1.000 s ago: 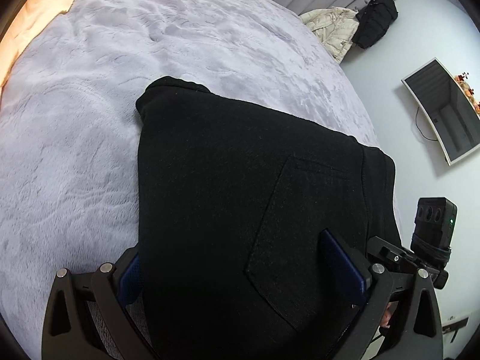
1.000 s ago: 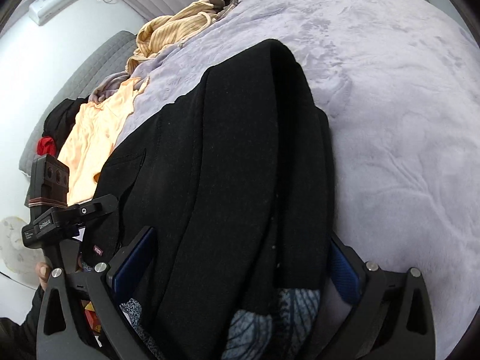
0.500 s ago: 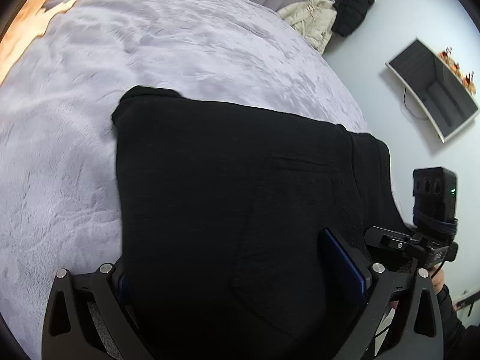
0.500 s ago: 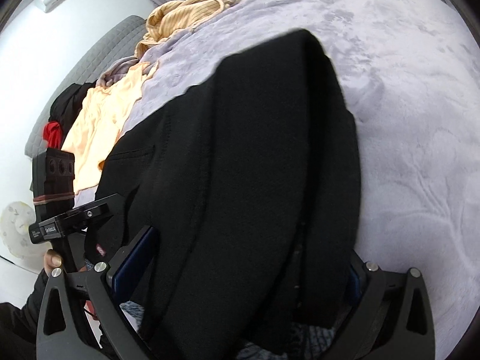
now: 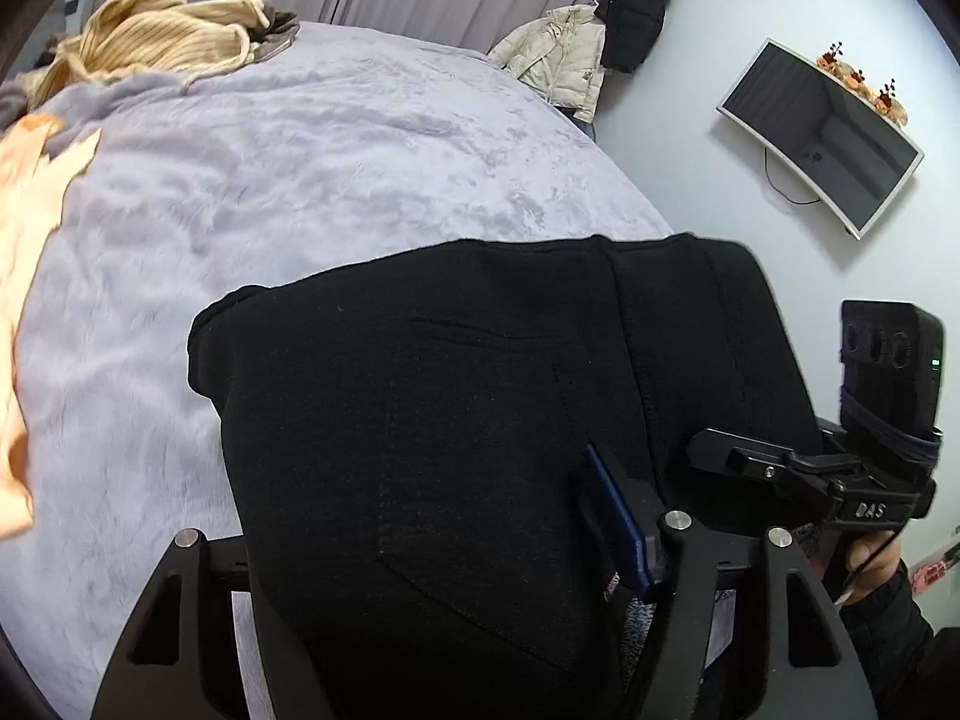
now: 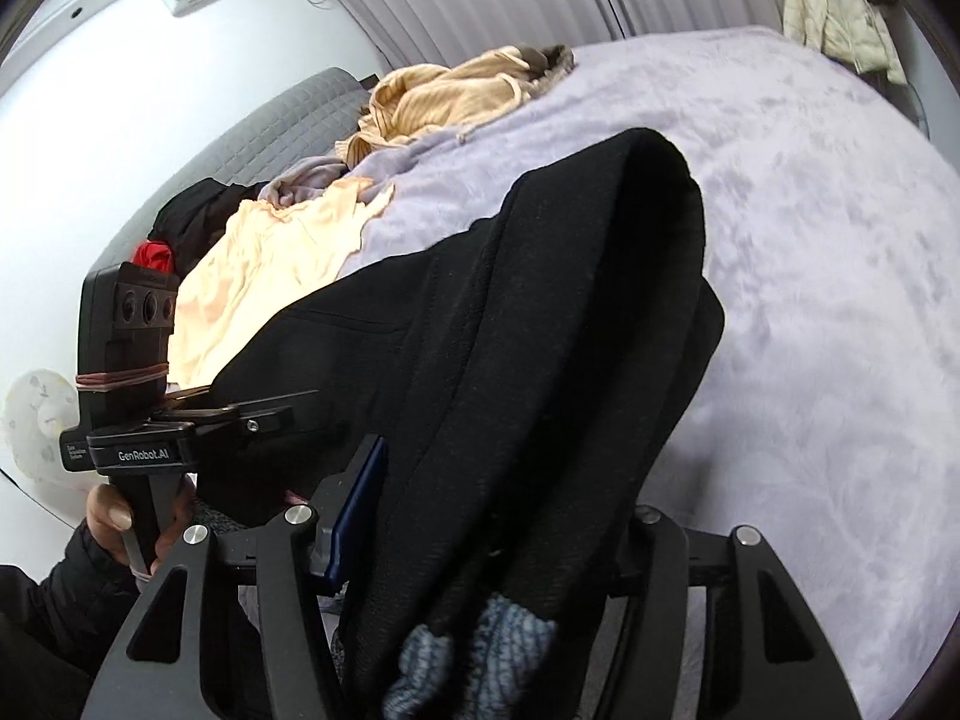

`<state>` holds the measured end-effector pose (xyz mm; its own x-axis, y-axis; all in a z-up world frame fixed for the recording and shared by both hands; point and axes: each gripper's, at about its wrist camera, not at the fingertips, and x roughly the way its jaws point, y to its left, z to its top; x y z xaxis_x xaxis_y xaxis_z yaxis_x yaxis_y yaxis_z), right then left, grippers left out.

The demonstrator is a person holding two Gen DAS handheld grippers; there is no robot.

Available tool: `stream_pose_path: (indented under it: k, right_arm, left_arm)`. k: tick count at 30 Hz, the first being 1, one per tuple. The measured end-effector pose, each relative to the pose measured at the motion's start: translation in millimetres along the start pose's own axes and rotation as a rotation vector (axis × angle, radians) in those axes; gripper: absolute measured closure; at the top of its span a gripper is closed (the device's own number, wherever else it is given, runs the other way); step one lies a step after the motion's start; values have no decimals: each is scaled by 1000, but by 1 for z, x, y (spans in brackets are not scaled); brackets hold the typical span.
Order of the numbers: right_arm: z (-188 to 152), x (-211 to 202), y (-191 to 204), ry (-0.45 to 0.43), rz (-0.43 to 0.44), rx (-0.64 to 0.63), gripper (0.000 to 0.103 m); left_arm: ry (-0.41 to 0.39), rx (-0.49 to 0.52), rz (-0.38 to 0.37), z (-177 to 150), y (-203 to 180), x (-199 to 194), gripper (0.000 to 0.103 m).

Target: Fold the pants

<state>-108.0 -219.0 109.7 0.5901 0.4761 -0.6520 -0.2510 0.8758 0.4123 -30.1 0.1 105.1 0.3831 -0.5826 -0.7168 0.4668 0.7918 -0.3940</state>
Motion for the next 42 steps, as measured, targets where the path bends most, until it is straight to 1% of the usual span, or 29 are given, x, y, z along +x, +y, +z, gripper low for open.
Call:
stream_pose_path:
  k: [2,4,6,9,13,16,18,19,20,21,22,23,24,25,26,27,29,30,31,32,33,35,37,39,40,42]
  right_arm:
    - [14,-3,1,-14,-25,-17,41]
    - [30,-5,-8,-25,-25,3,41]
    - [44,-5,-14,-32,-28,11,41]
    - [66,-5,-25,-43,-44,13,41]
    - [90,3,-49,-51,-41,48,41]
    - [102,21,-71,-33,-42,94,41]
    - [104,38,-88,-4,-42,134,41]
    - [102,50,-99,18,-50,161,41]
    - [99,61,-111,41,-60,193,37]
    - [96,69,-120,57,-68,221,32]
    - [91,77,-132,73,-69,266,23]
    - [87,80,-139,75,-60,293,19]
    - [83,79,-145,69,-42,322,19]
    - [81,75,-146,59,-29,334,19]
    - [79,70,-146,47,-34,337,19]
    - [78,58,-142,23,-67,330,19]
    - [75,31,-127,-56,-126,291,18]
    - [71,15,-114,-112,-148,249,16]
    - [66,1,-95,-157,-170,182,11]
    - [61,-7,-76,-178,-171,102,5]
    - [56,-10,-56,-187,-161,31,2]
    - [39,-9,-18,-195,-148,-115,0]
    - [30,0,1,-185,-139,-196,0]
    - [30,14,0,-150,-147,-191,0]
    - [29,18,-10,-134,-140,-158,0]
    - [29,28,-36,-97,-82,-68,0]
  left_arm:
    - [-3,-15,-10,18,-1,6,34]
    - [-3,-35,-35,37,0,11,34]
    - [-3,-25,-31,48,2,8,34]
    - [-7,5,-11,72,-7,21,34]
    - [5,-17,-18,102,-1,38,34]
    - [41,-28,2,116,9,65,34]
    - [89,-61,14,117,21,89,34]
    - [112,-80,35,115,29,102,34]
    - [129,-103,74,111,38,113,28]
    - [141,-127,84,106,46,121,19]
    - [144,-153,81,102,54,126,8]
    - [149,-183,60,97,61,128,7]
    - [148,-211,20,94,67,126,7]
    - [141,-224,11,93,70,120,7]
    - [129,-230,27,93,72,112,7]
    - [107,-235,49,94,74,100,7]
    - [16,-252,68,94,75,63,7]
    - [-35,-261,72,92,73,44,7]
    - [-70,-261,77,88,68,31,7]
    - [-92,-249,79,83,60,20,7]
    - [-99,-227,70,77,49,16,7]
    - [-95,-176,24,64,26,17,7]
    - [-91,-110,-20,52,1,24,7]
    - [-85,-44,-15,46,-19,36,7]
    - [-65,-39,4,44,-21,41,7]
    - [21,-91,34,41,-7,68,7]
